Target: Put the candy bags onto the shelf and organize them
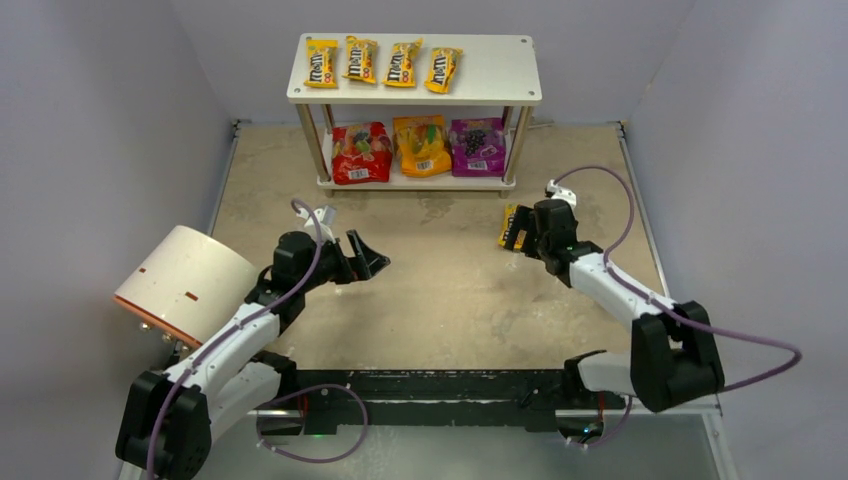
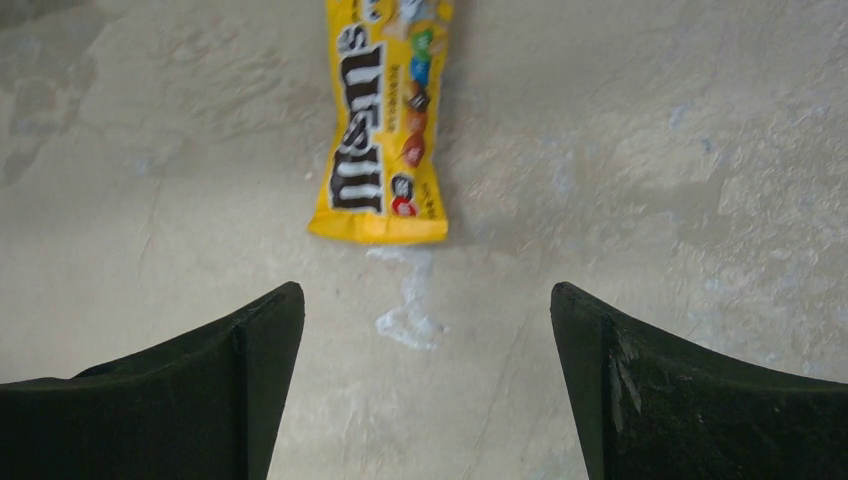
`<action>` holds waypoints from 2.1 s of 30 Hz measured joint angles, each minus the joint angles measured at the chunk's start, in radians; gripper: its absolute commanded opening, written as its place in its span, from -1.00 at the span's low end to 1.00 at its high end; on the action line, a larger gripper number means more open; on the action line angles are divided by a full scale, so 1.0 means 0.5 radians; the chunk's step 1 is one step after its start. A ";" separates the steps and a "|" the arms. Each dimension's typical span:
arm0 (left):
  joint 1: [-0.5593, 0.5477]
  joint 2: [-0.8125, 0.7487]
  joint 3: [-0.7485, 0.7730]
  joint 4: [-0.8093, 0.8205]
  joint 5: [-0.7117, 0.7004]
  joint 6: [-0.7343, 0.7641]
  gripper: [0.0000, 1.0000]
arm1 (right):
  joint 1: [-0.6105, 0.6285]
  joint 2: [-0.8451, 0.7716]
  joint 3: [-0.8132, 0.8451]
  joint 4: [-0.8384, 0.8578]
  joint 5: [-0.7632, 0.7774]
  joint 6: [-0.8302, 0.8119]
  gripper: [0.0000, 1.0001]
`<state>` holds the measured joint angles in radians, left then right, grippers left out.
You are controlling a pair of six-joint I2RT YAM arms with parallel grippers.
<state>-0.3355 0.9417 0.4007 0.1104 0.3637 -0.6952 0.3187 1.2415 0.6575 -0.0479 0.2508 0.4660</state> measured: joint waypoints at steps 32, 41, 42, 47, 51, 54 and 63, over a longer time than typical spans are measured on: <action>0.000 -0.021 -0.013 0.002 0.004 -0.002 1.00 | -0.389 0.947 0.494 0.369 -0.436 0.040 -0.75; 0.000 -0.021 -0.013 0.002 0.015 -0.002 1.00 | -0.389 0.803 0.458 0.363 -0.484 0.015 -1.00; 0.001 -0.021 -0.013 0.002 0.015 -0.002 1.00 | -0.390 0.736 0.437 0.362 -0.484 0.007 -1.00; 0.000 -0.021 -0.014 0.012 0.016 -0.002 1.00 | -0.390 0.337 0.334 0.342 -0.504 -0.031 -1.00; 0.001 -0.015 -0.014 0.021 0.023 -0.002 1.00 | -0.390 0.010 0.214 0.313 -0.616 -0.053 -1.00; 0.001 -0.003 -0.014 0.034 0.031 -0.002 1.00 | -0.390 -0.208 0.181 0.250 -0.718 -0.076 -1.00; 0.000 0.021 -0.014 0.049 0.038 -0.002 1.00 | -0.389 -0.542 0.465 0.196 -1.102 -0.101 -1.00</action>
<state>-0.3355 0.9520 0.3939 0.1349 0.3828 -0.6960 0.1242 0.9707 0.8898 0.0502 -0.3004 0.4156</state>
